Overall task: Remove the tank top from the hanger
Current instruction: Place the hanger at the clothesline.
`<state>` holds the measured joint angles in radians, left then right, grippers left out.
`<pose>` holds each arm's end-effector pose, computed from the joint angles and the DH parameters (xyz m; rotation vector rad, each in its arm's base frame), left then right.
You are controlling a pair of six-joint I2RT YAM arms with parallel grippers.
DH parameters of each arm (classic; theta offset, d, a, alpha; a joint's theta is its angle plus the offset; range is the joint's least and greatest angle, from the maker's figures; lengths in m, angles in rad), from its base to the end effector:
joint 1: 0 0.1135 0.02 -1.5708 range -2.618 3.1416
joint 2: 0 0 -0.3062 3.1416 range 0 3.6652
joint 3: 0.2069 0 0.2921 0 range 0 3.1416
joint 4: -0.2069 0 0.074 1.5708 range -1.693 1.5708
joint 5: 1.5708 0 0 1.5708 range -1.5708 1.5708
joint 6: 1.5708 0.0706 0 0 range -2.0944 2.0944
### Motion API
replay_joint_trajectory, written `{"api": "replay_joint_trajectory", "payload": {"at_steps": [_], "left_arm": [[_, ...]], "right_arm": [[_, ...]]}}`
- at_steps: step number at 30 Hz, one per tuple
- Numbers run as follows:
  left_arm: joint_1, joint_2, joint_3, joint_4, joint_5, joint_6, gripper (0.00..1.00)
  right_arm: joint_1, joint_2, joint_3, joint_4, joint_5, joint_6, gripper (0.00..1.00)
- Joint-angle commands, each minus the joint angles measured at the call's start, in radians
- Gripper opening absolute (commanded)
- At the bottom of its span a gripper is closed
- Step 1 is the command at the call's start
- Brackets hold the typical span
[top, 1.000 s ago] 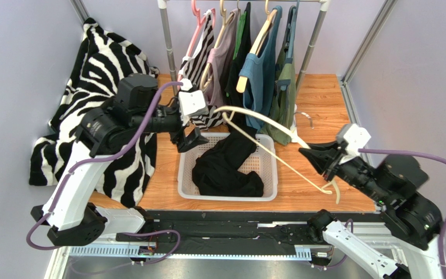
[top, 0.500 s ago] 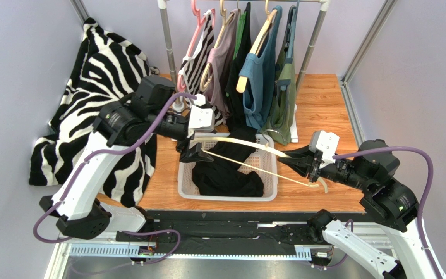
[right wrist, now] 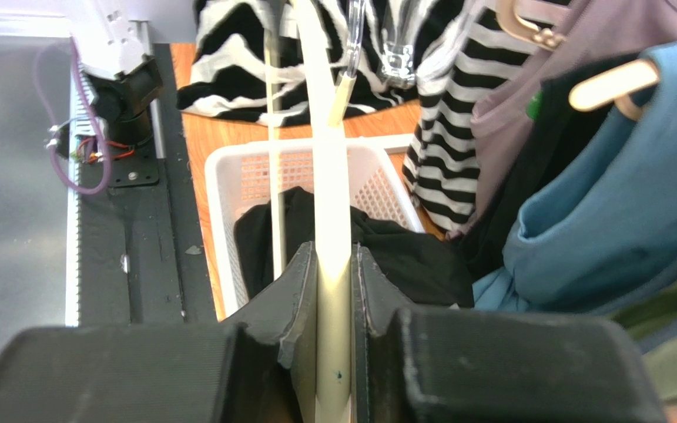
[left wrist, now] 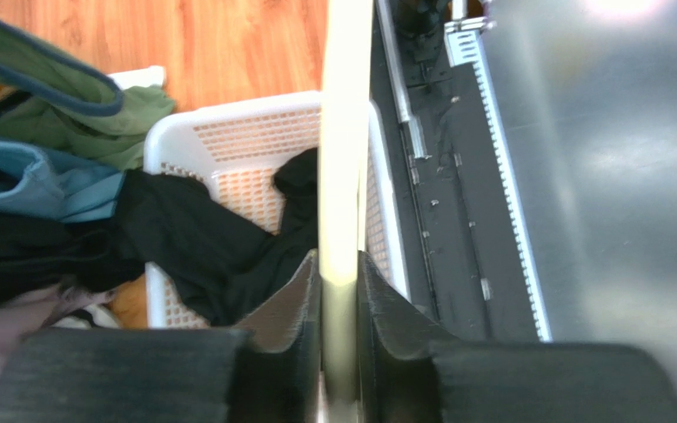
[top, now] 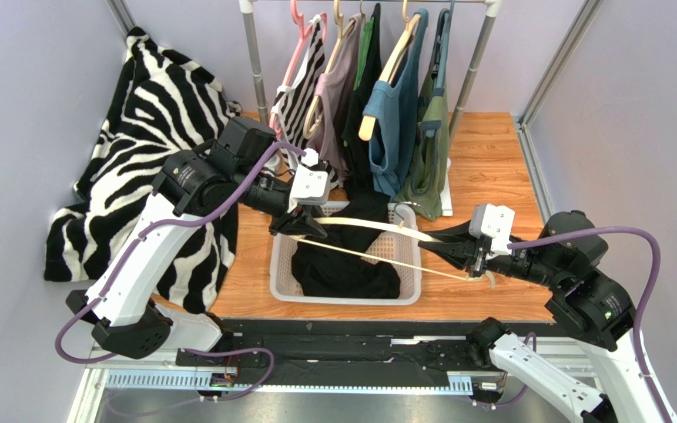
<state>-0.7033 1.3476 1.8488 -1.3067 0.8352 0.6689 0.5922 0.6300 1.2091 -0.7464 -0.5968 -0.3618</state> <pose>0.1631 -0.2069 0.5146 1.7075 1.4617 -0.9969 0.0687 0.0941 0.4785 -1.1740 1.3083 0.6851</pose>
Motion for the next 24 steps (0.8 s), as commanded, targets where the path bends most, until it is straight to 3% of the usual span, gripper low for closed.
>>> {"api": "replay_joint_trajectory", "payload": {"at_steps": [1, 4, 7, 10, 14, 15, 17, 22, 24], "left_arm": [[0.001, 0.037, 0.046, -0.156, 0.053, 0.081, 0.09], [0.001, 0.082, 0.098, -0.235, 0.058, 0.11, 0.0], [-0.001, 0.102, 0.135, -0.276, 0.067, 0.12, 0.0], [0.001, 0.085, 0.155, -0.234, 0.013, 0.033, 0.0], [0.001, -0.039, 0.138, -0.113, -0.132, -0.067, 0.0], [0.001, -0.082, 0.121, -0.033, -0.166, -0.089, 0.0], [-0.001, -0.201, 0.089, 0.03, -0.26, -0.133, 0.0], [0.007, -0.336, 0.092, 0.017, -0.428, -0.155, 0.0], [0.005, -0.373, 0.099, 0.038, -0.493, -0.167, 0.0]], "right_arm": [[0.0, 0.002, 0.03, 0.125, 0.018, -0.017, 0.0], [0.0, 0.011, 0.036, 0.125, 0.02, -0.016, 0.0], [0.0, 0.016, 0.033, 0.14, 0.034, -0.002, 0.0], [0.0, 0.01, 0.029, 0.176, 0.077, 0.027, 0.04], [0.0, -0.019, 0.014, 0.235, 0.184, 0.05, 0.21], [0.0, -0.036, 0.012, 0.246, 0.21, 0.06, 0.3], [-0.002, -0.052, 0.006, 0.269, 0.267, 0.061, 0.35], [0.0, -0.081, 0.003, 0.289, 0.367, 0.086, 0.45], [0.0, -0.087, -0.005, 0.291, 0.396, 0.092, 0.55]]}}
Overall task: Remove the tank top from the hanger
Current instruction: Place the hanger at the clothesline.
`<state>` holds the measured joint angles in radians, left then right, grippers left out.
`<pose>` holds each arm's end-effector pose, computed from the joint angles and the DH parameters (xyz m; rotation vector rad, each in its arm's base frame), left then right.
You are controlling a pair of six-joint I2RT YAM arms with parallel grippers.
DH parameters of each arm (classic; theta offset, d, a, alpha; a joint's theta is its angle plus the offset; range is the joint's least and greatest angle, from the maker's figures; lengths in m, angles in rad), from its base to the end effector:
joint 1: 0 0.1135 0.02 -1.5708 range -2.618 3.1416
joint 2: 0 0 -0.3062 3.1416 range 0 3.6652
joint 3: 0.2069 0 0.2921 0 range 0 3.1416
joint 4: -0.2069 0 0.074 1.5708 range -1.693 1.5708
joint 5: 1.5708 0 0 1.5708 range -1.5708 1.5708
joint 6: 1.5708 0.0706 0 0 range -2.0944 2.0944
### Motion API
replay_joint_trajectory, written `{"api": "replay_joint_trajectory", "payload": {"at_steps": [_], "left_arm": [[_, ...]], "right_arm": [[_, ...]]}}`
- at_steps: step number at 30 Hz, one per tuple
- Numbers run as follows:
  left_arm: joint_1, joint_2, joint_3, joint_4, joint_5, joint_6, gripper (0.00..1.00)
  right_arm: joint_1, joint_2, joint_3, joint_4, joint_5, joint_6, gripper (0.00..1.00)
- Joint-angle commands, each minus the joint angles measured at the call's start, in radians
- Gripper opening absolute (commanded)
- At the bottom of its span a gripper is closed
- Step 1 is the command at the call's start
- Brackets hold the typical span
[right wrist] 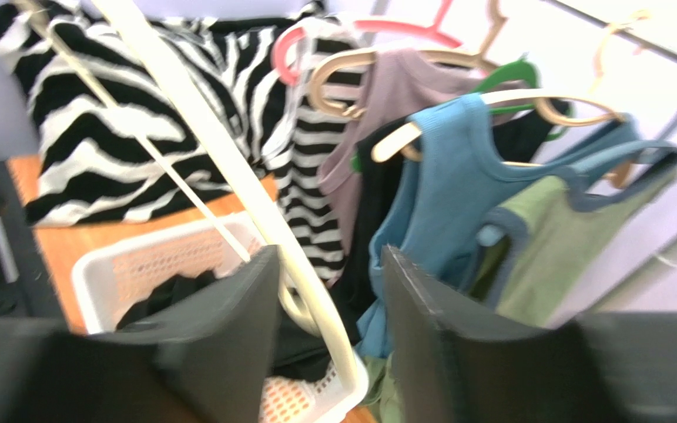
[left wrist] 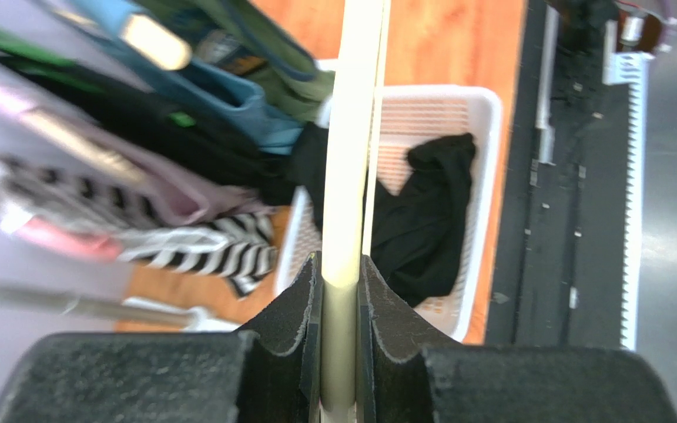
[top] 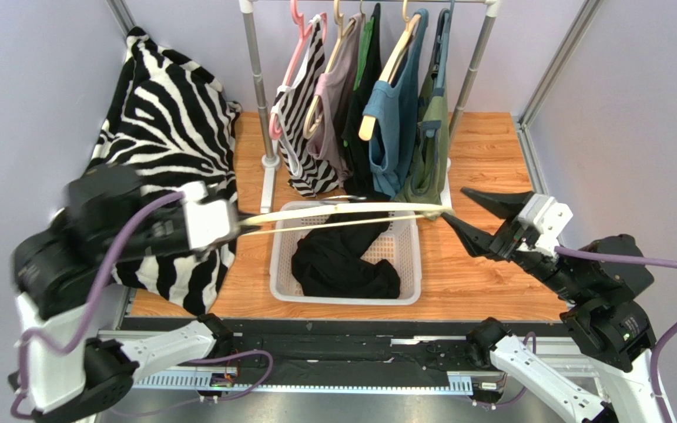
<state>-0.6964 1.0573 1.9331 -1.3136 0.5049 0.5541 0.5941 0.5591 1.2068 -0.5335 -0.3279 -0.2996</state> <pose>0.0775 -0.1093 0.5806 1.4173 1.4103 -0.5969 0.0636 0.0704 0.5123 -0.8726 1.1962 0.4777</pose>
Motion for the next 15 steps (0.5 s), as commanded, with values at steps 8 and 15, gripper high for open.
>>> {"api": "replay_joint_trajectory", "payload": {"at_steps": [8, 15], "left_arm": [[0.038, -0.226, 0.098, 0.256, -0.555, -0.175, 0.0], [0.093, -0.252, 0.001, 0.415, -0.835, -0.204, 0.0]], "right_arm": [[-0.002, -0.042, -0.029, 0.078, 0.161, 0.068, 0.6], [-0.001, -0.039, -0.015, 0.067, 0.153, 0.094, 0.59]]}}
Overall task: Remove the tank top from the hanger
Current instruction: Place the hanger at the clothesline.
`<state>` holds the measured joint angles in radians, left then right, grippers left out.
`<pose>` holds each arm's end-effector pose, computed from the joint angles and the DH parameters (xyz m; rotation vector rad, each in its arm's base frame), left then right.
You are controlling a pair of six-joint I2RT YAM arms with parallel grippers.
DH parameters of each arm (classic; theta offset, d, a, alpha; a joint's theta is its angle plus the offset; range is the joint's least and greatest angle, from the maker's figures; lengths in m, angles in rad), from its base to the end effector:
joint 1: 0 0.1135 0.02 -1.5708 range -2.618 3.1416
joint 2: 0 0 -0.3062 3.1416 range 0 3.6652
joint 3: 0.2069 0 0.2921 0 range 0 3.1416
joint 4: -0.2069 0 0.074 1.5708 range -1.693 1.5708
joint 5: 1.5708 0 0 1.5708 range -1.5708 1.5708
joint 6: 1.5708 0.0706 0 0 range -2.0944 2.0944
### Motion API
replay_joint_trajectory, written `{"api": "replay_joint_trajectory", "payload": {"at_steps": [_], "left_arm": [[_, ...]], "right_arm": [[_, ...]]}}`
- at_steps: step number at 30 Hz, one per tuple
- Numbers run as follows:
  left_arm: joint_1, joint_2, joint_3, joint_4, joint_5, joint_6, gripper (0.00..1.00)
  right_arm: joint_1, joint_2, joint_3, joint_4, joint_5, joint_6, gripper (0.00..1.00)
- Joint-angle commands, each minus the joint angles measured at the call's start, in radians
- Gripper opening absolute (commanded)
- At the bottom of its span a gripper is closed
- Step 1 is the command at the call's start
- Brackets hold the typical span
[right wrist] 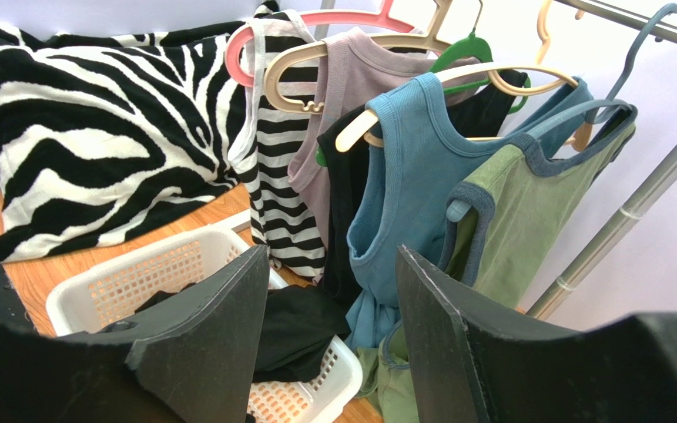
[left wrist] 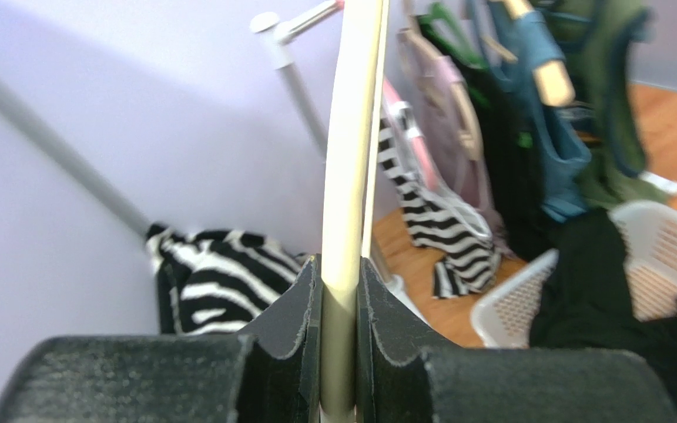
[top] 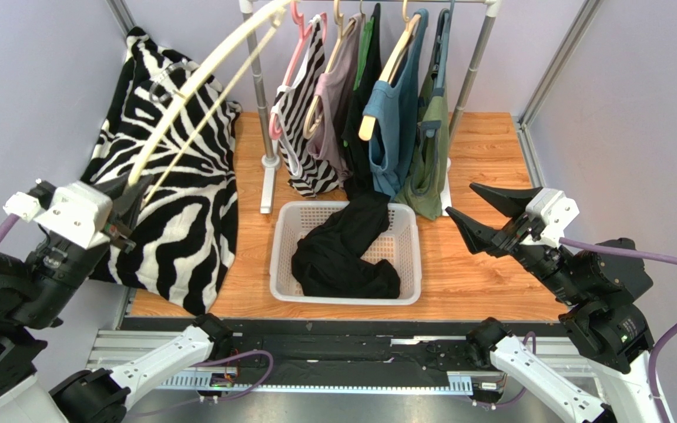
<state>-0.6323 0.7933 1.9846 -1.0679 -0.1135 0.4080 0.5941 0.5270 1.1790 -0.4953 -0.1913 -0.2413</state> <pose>0.0034 0.0074 0.6372 0.6380 1.3010 -0.1015 0.0652 0.0602 0.5110 -0.7226 1.2346 0.4263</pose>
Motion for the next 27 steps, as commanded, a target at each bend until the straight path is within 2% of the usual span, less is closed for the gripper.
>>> {"api": "replay_joint_trajectory", "payload": {"at_steps": [1, 8, 17, 20, 24, 27], "left_arm": [[0.036, 0.003, -0.072, 0.183, -0.233, -0.067, 0.0], [0.06, 0.027, -0.185, 0.194, -0.292, -0.12, 0.0], [0.101, 0.153, -0.204, 0.076, -0.279, -0.218, 0.0], [0.173, 0.225, -0.17, 0.027, -0.148, -0.281, 0.0], [0.301, 0.312, -0.142, 0.037, 0.019, -0.313, 0.0], [0.315, 0.369, -0.099, 0.057, 0.061, -0.322, 0.0]], "right_arm": [[-0.002, -0.007, 0.013, 0.026, 0.016, 0.036, 0.59], [-0.002, -0.01, -0.005, 0.018, 0.023, 0.056, 0.59], [-0.002, 0.005, 0.004, 0.014, 0.032, 0.063, 0.58], [-0.004, 0.019, 0.018, 0.0, 0.035, 0.071, 0.57], [-0.002, 0.031, 0.033, -0.019, 0.038, 0.076, 0.58], [-0.002, 0.041, 0.039, -0.026, 0.036, 0.076, 0.57]]}}
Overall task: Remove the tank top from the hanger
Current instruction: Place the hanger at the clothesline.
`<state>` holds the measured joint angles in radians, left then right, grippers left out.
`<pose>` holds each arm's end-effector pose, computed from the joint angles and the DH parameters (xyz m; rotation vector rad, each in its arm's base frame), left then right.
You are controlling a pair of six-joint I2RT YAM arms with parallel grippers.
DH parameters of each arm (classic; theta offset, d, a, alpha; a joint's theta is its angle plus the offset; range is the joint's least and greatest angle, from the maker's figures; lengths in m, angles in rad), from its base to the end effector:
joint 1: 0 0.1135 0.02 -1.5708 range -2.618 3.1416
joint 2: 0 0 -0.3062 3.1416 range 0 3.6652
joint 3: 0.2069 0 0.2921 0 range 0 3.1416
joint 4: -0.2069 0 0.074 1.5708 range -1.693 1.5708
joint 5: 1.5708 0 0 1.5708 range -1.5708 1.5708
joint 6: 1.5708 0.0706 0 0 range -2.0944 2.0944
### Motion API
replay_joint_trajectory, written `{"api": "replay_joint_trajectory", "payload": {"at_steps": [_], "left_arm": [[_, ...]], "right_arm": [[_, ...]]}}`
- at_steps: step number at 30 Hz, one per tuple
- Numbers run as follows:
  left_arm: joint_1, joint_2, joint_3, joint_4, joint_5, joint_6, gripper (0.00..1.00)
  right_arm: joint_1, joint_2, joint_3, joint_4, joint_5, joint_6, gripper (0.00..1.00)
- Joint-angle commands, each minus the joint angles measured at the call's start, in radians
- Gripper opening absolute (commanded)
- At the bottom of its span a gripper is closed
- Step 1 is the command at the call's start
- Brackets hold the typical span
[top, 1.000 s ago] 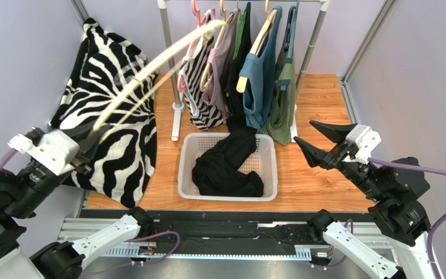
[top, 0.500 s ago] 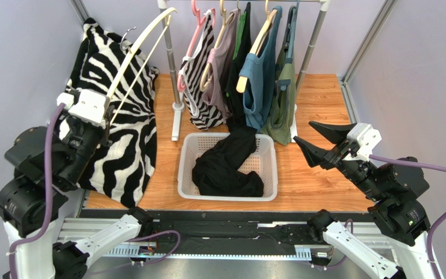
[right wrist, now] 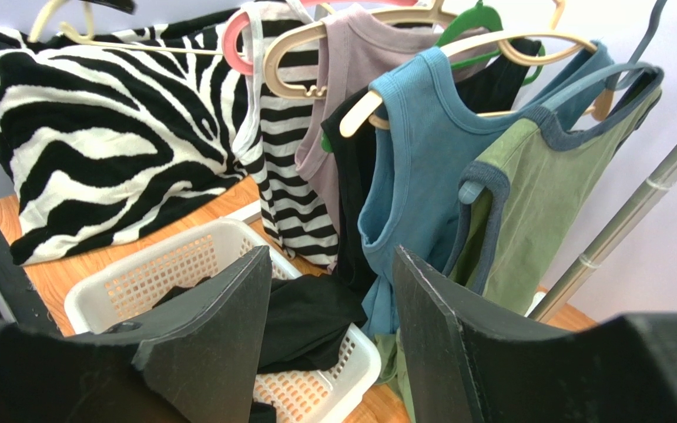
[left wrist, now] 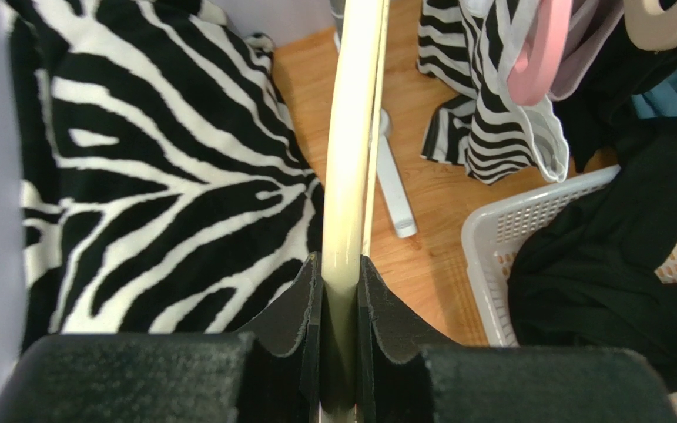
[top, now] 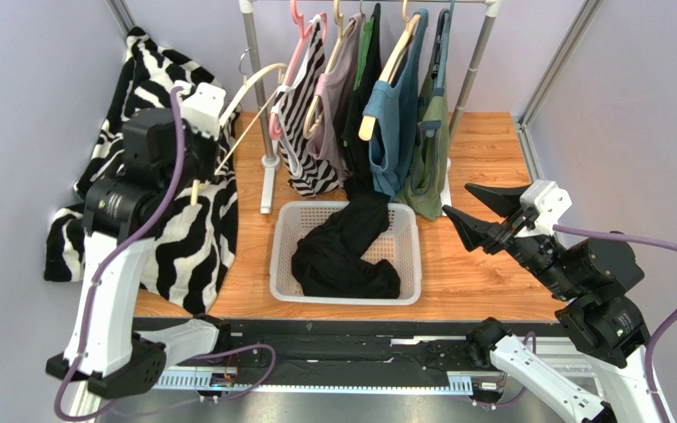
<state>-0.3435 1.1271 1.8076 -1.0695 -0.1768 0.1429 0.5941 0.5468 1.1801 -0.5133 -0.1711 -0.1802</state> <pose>0.1979 -0.0576 0.5621 0.3571 1.9207 0.0410 0.0727 0.0636 0.5074 -0.6830 1.3007 0.4616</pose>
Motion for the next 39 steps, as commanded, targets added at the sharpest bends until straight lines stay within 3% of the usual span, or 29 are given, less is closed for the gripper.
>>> {"api": "replay_joint_trajectory", "payload": {"at_steps": [1, 10, 24, 39], "left_arm": [[0.026, 0.046, 0.091, 0.084, 0.129, -0.055, 0.0], [0.044, 0.175, 0.177, 0.175, 0.162, -0.094, 0.0], [0.057, 0.342, 0.355, 0.194, -0.003, -0.115, 0.0], [0.057, 0.487, 0.516, 0.178, 0.033, -0.138, 0.0]], "right_arm": [[-0.002, 0.024, 0.039, -0.007, 0.016, 0.016, 0.58], [-0.002, 0.048, 0.02, -0.005, -0.002, 0.042, 0.57], [-0.002, 0.036, -0.02, 0.007, -0.001, 0.064, 0.57], [-0.002, 0.03, -0.077, 0.044, -0.028, 0.11, 0.58]]}}
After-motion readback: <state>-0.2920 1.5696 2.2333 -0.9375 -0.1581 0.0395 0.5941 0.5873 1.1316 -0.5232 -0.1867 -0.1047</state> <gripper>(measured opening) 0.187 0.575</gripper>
